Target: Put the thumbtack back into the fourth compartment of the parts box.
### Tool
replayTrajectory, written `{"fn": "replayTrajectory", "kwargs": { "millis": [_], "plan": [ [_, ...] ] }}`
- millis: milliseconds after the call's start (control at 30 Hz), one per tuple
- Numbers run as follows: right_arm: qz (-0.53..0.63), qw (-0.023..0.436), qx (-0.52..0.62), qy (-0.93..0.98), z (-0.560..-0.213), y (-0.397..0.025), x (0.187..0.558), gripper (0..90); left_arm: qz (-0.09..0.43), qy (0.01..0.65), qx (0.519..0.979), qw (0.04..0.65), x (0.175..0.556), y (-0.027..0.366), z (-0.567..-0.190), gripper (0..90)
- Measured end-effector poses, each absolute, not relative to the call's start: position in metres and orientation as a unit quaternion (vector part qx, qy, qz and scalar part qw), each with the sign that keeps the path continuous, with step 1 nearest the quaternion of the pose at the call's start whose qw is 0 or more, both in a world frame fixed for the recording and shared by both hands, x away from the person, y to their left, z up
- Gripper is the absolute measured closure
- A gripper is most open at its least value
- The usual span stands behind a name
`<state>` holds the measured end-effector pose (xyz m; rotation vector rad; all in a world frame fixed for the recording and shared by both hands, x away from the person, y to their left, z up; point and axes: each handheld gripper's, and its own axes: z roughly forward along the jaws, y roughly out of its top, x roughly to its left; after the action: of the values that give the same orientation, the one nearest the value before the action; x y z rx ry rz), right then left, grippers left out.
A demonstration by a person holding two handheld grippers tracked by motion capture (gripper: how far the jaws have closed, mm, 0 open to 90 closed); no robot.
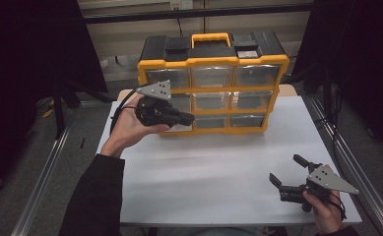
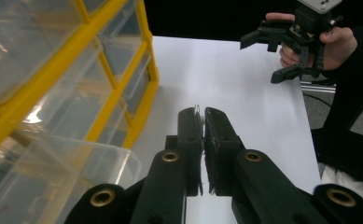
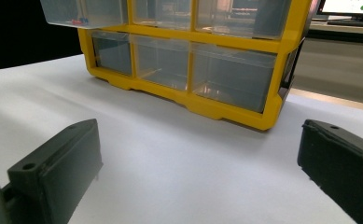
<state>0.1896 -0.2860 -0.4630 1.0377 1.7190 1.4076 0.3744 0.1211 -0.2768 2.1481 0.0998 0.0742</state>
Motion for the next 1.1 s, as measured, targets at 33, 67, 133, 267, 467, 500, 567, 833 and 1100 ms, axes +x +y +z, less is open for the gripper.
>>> {"fn": "replayTrajectory", "kwargs": {
  "millis": [33, 67, 133, 267, 467, 500, 567, 833, 1100],
  "plan": [
    [0.54, 0.338, 0.399, 0.66, -0.463, -0.286, 0.19, 0.0, 0.033, 0.045, 0.877, 0.477, 0.375, 0.123, -0.275, 85.9],
    [0.54, 0.338, 0.399, 0.659, -0.463, -0.286, 0.19, 0.0, 0.035, 0.044, 0.877, 0.477, 0.376, 0.124, -0.273, 85.9],
    [0.54, 0.338, 0.399, 0.66, -0.463, -0.286, 0.19, 0.0, 0.039, 0.047, 0.877, 0.476, 0.378, 0.128, -0.269, 85.9],
    [0.54, 0.338, 0.398, 0.66, -0.463, -0.286, 0.19, 0.0, 0.031, 0.068, 0.868, 0.49, 0.386, 0.138, -0.266, 85.8],
    [0.54, 0.338, 0.399, 0.66, -0.463, -0.286, 0.19, 0.0, 0.042, 0.093, 0.872, 0.478, 0.397, 0.151, -0.266, 85.8],
    [0.54, 0.338, 0.399, 0.66, -0.463, -0.286, 0.19, 0.0, 0.041, 0.094, 0.872, 0.478, 0.399, 0.152, -0.265, 85.8],
    [0.54, 0.338, 0.399, 0.66, -0.463, -0.286, 0.19, 0.0, 0.044, 0.101, 0.873, 0.475, 0.401, 0.155, -0.264, 85.9],
    [0.542, 0.337, 0.398, 0.659, -0.463, -0.286, 0.19, 0.0, 0.054, 0.123, 0.882, 0.452, 0.414, 0.164, -0.267, 85.9],
    [0.541, 0.336, 0.398, 0.66, -0.463, -0.286, 0.19, 0.0, 0.058, 0.139, 0.892, 0.426, 0.424, 0.165, -0.27, 85.7]
  ]
}}
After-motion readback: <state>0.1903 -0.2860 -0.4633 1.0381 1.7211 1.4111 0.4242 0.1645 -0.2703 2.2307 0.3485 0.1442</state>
